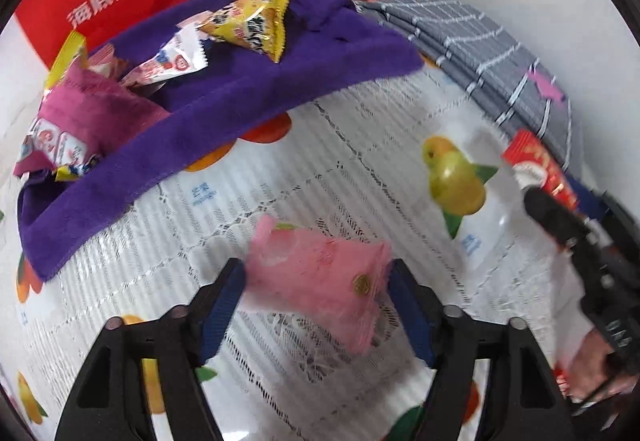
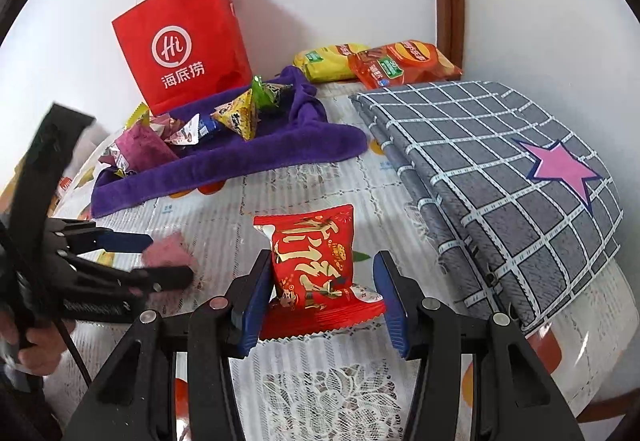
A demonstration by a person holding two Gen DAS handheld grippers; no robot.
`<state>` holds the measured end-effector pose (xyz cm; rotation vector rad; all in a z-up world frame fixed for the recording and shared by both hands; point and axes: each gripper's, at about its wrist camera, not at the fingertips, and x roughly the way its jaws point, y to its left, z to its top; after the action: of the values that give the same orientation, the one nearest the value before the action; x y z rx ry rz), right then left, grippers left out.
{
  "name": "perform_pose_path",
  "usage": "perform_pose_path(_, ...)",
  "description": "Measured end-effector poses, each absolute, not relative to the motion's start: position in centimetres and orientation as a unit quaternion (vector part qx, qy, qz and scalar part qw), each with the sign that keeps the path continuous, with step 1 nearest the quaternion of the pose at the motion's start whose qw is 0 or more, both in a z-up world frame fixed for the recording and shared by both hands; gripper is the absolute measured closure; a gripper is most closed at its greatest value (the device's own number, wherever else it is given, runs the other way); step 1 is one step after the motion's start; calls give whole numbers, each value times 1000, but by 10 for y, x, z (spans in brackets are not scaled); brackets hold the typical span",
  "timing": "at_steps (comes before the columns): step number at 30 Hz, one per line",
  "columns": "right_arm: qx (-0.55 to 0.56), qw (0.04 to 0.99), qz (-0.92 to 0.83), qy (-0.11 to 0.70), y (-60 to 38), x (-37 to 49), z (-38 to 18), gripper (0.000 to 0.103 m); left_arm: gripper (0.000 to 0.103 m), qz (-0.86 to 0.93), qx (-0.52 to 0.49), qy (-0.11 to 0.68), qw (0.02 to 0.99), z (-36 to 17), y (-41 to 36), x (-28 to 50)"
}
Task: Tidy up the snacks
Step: 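Grasp the pink cake packet with the left tool while the right tool lifts the red packet, then carry the red packet and pink cake packet in both tools over the purple towel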
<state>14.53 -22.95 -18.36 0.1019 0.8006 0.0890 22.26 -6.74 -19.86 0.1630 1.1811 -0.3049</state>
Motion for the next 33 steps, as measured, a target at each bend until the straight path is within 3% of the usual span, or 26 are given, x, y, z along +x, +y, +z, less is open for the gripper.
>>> perform_pose_path(5,49,917,42,394,-230,146,-188,53,27,-142,88,527,833,-204,-73,217)
perform_pose_path(9,49,916,44,395,-229,147,-188,53,43,-141,81,519,839,-202,-64,213)
perform_pose_path(14,47,916,47,395,-226,145,-186,53,54,-144,60,513,844,-199,-43,203)
perform_pose_path(33,26,927,72,367,-175,198,-109,53,58,-111,-23,474,873,-125,44,213)
